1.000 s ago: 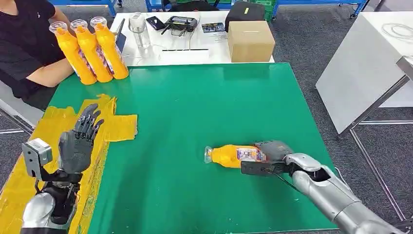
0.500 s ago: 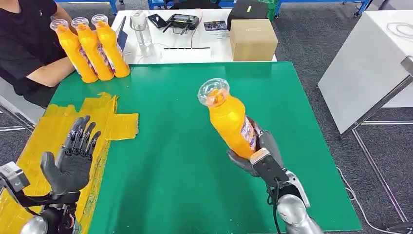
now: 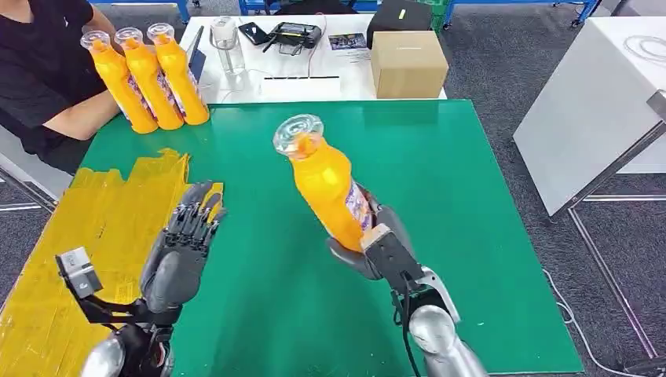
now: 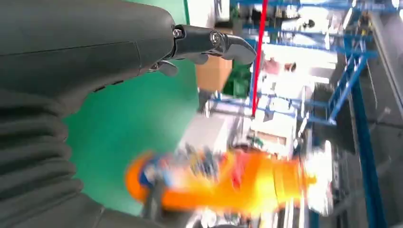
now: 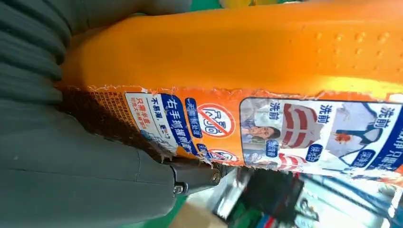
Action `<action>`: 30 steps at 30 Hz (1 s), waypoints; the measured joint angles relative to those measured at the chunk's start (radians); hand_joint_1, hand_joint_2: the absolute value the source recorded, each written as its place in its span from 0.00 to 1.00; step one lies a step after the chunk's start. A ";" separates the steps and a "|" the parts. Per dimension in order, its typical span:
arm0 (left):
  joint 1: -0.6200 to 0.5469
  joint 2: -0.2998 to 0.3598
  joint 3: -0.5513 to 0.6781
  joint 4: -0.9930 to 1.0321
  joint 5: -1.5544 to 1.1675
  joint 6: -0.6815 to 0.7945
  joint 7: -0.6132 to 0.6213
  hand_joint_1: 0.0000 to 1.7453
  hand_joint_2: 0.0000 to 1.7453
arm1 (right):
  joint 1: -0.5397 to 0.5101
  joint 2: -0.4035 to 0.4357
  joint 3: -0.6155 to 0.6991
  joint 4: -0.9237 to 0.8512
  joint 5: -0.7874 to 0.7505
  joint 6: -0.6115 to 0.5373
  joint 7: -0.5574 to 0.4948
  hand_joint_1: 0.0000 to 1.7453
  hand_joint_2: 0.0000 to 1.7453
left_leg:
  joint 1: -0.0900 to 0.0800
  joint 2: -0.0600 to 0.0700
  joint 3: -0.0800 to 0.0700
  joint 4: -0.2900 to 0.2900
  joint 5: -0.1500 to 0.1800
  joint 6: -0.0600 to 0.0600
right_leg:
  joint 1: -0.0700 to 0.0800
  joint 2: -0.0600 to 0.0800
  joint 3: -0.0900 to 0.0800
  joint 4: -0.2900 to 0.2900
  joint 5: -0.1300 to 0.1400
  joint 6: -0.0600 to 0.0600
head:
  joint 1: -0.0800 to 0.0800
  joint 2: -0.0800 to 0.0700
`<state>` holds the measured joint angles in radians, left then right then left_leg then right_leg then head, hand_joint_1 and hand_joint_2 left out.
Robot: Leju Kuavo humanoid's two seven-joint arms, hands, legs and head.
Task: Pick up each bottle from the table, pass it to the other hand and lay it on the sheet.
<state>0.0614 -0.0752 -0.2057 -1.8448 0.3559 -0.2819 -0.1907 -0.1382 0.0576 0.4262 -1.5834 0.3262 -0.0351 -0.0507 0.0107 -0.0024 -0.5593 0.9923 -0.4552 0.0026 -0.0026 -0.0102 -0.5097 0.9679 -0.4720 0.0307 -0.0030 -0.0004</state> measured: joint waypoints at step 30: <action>-0.033 -0.006 -0.064 0.026 0.092 0.011 0.015 0.00 1.00 | -0.108 0.073 0.225 0.173 0.214 -0.044 0.076 1.00 1.00 | 0.000 0.001 0.000 0.000 0.000 0.000 | 0.000 0.000 -0.001 0.000 0.000 0.000 | 0.000 0.000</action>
<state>0.0288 -0.0816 -0.2694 -1.8193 0.4478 -0.2705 -0.1755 -0.2465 0.1308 0.6511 -1.4099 0.5401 -0.0794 0.0248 0.0107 -0.0018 -0.5596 0.9922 -0.4553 0.0026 -0.0026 -0.0098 -0.5102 0.9680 -0.4721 0.0305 -0.0034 -0.0004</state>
